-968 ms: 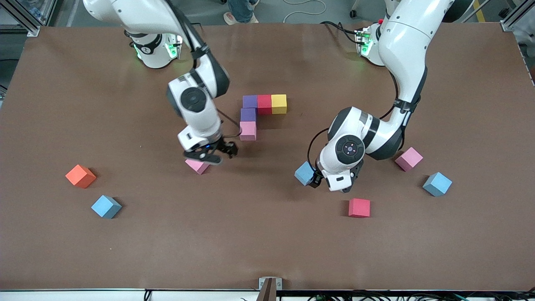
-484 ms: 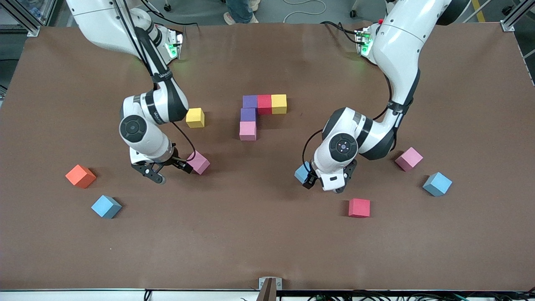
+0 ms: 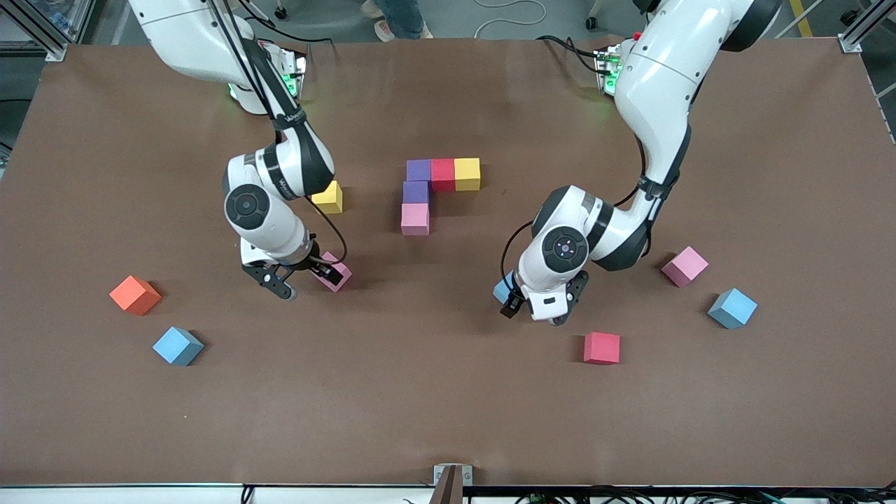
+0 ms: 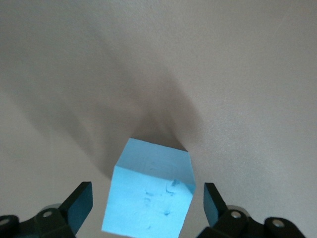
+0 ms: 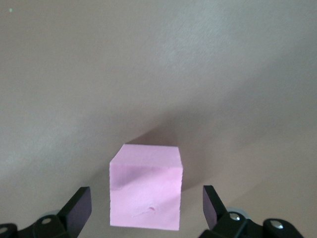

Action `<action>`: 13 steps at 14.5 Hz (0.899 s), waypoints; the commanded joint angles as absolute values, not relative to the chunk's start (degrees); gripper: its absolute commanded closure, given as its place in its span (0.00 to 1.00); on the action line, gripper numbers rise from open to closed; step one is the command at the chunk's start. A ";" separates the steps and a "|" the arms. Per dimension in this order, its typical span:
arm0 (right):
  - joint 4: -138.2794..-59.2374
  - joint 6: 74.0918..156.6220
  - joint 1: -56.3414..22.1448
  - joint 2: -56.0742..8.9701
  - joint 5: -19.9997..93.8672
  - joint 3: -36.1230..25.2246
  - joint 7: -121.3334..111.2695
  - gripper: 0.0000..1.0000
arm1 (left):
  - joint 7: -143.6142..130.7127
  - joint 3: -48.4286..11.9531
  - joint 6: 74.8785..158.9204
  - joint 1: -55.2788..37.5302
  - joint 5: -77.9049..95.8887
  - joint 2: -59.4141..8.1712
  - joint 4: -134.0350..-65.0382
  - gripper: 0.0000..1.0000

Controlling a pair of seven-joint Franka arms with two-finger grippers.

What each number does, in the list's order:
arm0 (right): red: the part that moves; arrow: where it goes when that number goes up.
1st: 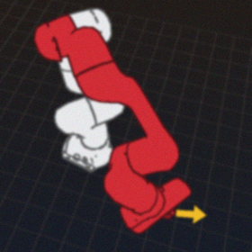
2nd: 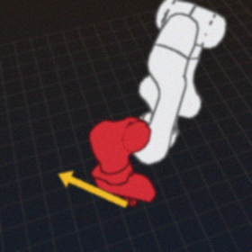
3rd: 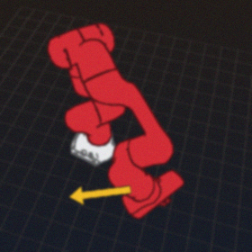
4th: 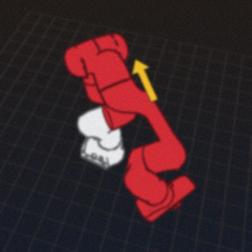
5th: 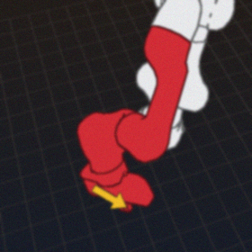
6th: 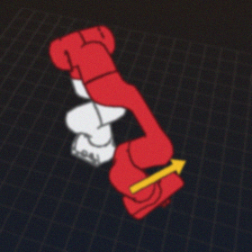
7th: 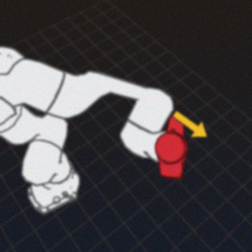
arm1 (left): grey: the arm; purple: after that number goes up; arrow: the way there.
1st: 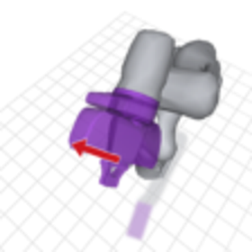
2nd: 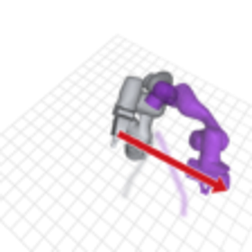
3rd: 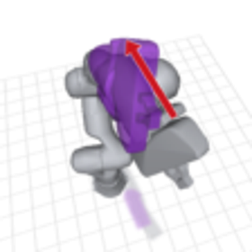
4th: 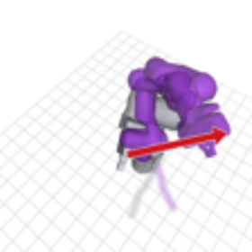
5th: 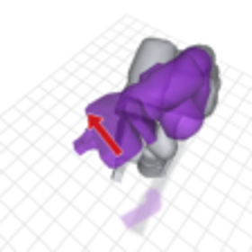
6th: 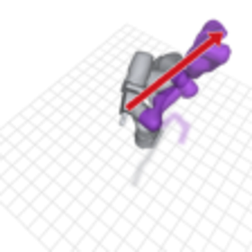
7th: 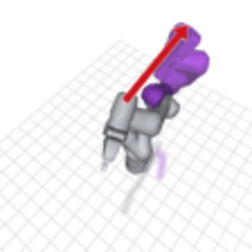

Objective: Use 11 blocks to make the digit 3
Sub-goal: 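Grasp the blue cube with the left gripper while the right gripper grasps pink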

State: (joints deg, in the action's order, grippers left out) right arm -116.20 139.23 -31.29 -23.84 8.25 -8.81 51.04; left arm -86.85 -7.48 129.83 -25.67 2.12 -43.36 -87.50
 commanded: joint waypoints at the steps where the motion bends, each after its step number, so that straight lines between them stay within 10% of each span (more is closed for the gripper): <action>1: -117.16 140.45 -31.64 -23.90 8.88 -8.96 51.24 0.01 | -86.49 -7.21 131.66 -26.10 1.14 -44.56 -87.36 0.14; 4: -116.11 140.89 -31.64 -25.31 8.79 -8.96 51.24 0.01 | -88.32 -7.12 131.31 -27.59 1.40 -43.95 -89.11 0.61; 13: -115.58 142.47 -31.82 -27.51 8.79 -8.88 51.33 0.03 | -127.48 -10.63 135.33 -32.41 1.23 -31.38 -105.97 0.74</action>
State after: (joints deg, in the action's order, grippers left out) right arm -115.92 142.30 -31.63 -27.34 8.25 -8.91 51.05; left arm -118.35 -10.53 131.47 -30.00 2.10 -35.73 -98.67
